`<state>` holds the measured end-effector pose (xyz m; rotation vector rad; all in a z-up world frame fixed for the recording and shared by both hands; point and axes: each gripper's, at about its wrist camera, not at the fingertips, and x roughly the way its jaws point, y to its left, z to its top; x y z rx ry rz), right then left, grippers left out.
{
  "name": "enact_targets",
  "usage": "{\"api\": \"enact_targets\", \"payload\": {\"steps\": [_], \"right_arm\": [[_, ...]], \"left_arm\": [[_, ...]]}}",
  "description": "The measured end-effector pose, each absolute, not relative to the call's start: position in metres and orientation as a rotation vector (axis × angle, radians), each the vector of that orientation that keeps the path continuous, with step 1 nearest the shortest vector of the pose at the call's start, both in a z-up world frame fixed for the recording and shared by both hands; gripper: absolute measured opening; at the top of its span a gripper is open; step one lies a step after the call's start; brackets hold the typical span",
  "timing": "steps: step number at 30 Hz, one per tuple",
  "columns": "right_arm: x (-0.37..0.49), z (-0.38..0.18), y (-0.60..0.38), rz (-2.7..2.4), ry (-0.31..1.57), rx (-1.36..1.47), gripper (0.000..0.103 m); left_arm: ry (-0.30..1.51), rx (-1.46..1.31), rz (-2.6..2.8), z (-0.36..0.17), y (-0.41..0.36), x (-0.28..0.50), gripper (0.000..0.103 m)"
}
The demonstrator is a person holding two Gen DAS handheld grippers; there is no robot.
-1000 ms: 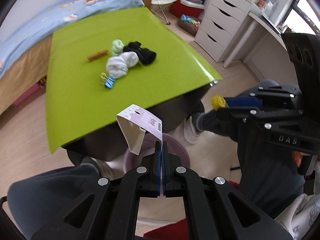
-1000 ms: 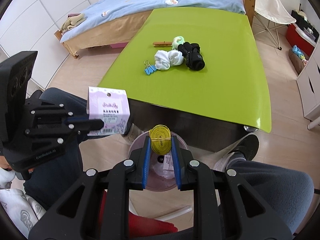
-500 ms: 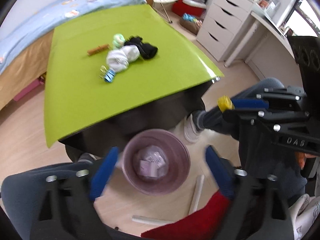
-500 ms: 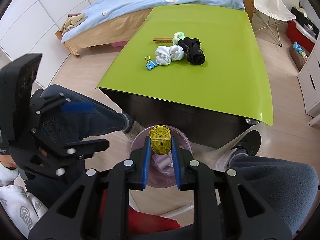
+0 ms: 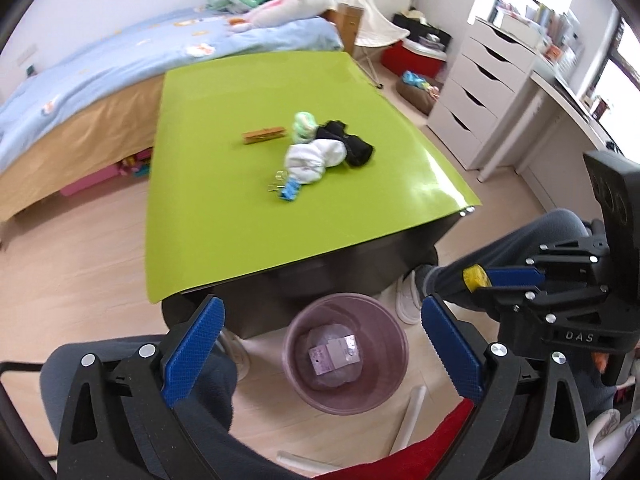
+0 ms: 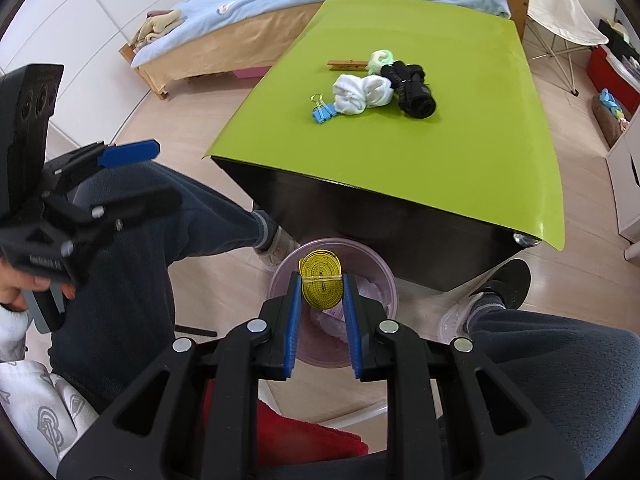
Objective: Collect trash
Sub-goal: 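Drop the tape measure and pink package into the wastebasket with both grippers, then grasp the black socks on the table with the right gripper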
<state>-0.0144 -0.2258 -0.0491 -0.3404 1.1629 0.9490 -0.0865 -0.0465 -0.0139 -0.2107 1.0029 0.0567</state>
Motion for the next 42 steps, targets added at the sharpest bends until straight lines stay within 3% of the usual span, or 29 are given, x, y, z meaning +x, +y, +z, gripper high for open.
{"api": "enact_targets", "payload": {"steps": [12,14,15,19,42], "right_arm": [[-0.025,-0.052,-0.203,1.01,1.17,-0.39,0.022],[-0.025,-0.052,-0.202,1.012,1.166,-0.393,0.047],[-0.024,-0.052,-0.202,1.009,1.158,-0.387,0.068],[-0.021,-0.052,-0.204,0.989,1.154,-0.37,0.089],[0.035,-0.025,-0.218,0.874,1.094,-0.273,0.096]], "left_arm": [[0.989,-0.259,0.084,-0.014,-0.03,-0.095,0.095],[0.988,-0.26,0.083,-0.014,-0.029,-0.095,0.095],[0.987,-0.26,0.083,-0.014,-0.029,-0.095,0.095],[0.988,-0.259,0.084,-0.013,-0.029,-0.095,0.095],[0.976,-0.209,0.063,-0.002,-0.037,-0.065,0.095]]}}
